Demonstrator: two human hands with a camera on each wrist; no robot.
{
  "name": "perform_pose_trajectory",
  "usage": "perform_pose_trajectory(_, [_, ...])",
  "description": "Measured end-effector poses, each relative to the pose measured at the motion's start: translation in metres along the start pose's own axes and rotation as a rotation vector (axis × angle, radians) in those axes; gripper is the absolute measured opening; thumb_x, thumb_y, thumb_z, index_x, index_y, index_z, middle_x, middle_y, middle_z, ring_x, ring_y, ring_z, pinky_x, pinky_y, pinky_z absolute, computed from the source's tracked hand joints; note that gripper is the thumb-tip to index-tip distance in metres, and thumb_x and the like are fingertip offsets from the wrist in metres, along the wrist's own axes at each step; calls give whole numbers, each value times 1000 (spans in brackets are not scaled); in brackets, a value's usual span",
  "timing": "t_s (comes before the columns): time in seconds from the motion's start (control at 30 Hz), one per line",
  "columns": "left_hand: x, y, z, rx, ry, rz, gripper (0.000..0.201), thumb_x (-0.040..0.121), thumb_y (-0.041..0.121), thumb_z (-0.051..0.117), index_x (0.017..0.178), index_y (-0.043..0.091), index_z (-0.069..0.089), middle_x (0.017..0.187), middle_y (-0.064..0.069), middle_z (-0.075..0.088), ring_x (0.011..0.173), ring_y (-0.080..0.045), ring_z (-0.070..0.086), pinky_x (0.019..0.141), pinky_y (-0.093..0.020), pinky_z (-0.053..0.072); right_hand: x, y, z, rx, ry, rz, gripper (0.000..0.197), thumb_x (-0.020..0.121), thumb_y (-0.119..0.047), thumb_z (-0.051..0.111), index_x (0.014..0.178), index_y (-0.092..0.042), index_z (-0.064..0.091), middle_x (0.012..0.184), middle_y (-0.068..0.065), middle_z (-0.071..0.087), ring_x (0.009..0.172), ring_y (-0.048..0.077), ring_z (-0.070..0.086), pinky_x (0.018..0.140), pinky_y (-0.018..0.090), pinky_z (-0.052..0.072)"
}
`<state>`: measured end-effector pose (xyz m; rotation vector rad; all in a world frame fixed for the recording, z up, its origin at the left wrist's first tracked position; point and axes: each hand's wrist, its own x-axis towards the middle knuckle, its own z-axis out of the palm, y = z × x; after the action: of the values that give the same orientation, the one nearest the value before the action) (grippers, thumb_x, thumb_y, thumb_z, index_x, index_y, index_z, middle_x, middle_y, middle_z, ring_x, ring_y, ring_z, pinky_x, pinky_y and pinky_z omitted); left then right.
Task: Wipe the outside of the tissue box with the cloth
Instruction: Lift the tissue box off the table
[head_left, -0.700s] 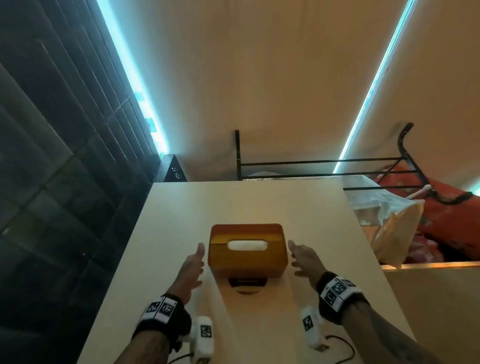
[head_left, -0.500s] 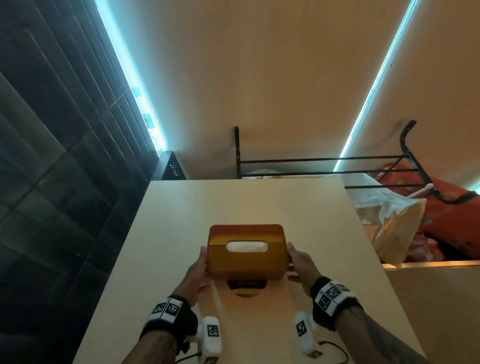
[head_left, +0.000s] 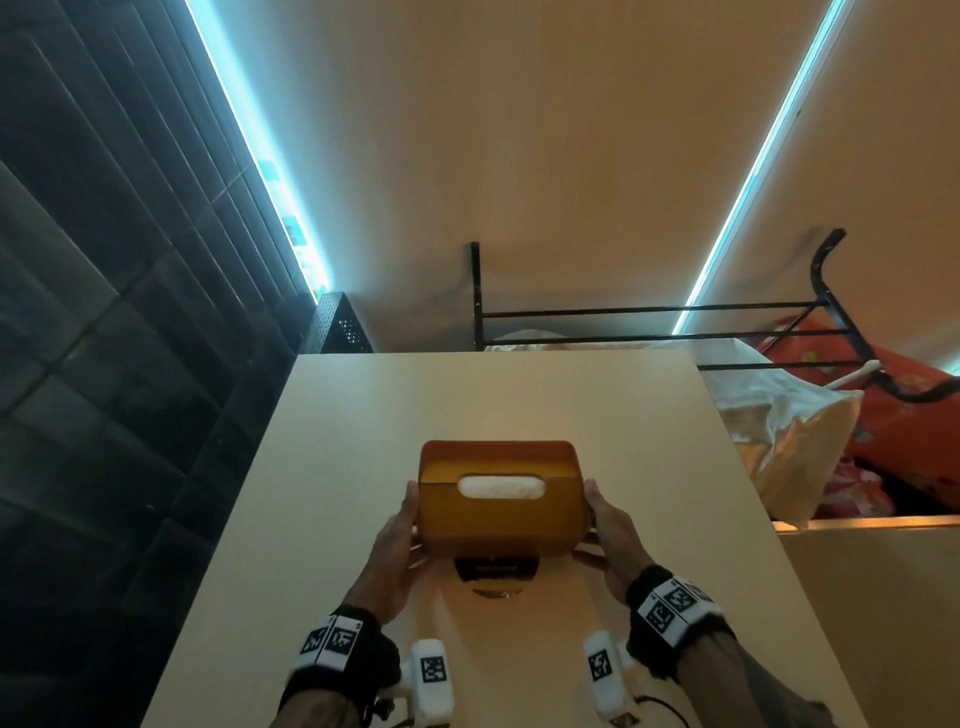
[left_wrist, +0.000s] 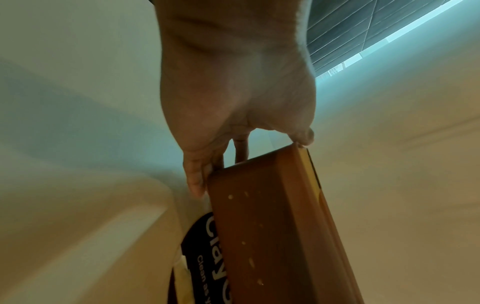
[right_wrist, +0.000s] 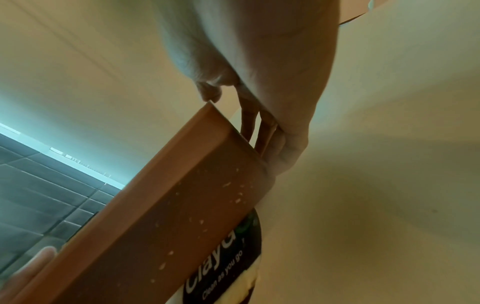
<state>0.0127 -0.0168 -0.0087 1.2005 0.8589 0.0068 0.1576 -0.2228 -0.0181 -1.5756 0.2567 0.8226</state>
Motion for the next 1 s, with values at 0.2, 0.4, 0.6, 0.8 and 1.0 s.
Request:
perform_pose_trajectory(0.2, [-2, -1, -7, -34, 8, 142, 72, 68, 71, 64, 120, 22, 59, 114, -16, 72, 100, -30, 73, 79, -43, 60, -5, -17, -7, -19, -20, -34, 36, 99, -58, 36, 99, -31, 59, 112, 0, 63, 100, 25, 60, 95, 49, 47])
perform_pose_trajectory(0.4, [-9, 11, -15, -93, 19, 200, 82, 65, 72, 66, 132, 30, 45, 123, -14, 64, 104, -33, 71, 79, -47, 61, -23, -38, -22, -48, -225, -78, 51, 82, -71, 53, 119, -36, 56, 125, 2, 60, 112, 34, 60, 95, 58, 49])
perform_pose_trajectory(0.6, [-45, 47, -9, -78, -110, 227, 93, 47, 82, 70, 125, 35, 53, 120, -11, 69, 100, -35, 73, 77, -51, 60, -44, -61, -28, 67, -296, -202, 55, 81, -56, 59, 125, -23, 57, 128, 14, 59, 108, 39, 65, 90, 57, 54])
perform_pose_trajectory(0.8, [-81, 79, -7, -25, -124, 237, 114, 26, 89, 68, 123, 33, 50, 117, -9, 68, 101, -34, 71, 78, -47, 60, -70, -98, -27, 22, -286, -297, 70, 78, -61, 62, 134, -22, 46, 132, 8, 57, 111, 37, 63, 87, 57, 56])
perform_pose_trajectory(1.0, [-116, 105, -15, 27, -132, 346, 121, 16, 92, 64, 120, 32, 47, 114, -1, 67, 99, -24, 70, 66, -32, 62, -113, -132, -26, -23, -322, -347, 52, 79, -58, 61, 124, -34, 50, 130, 5, 55, 110, 37, 62, 81, 50, 60])
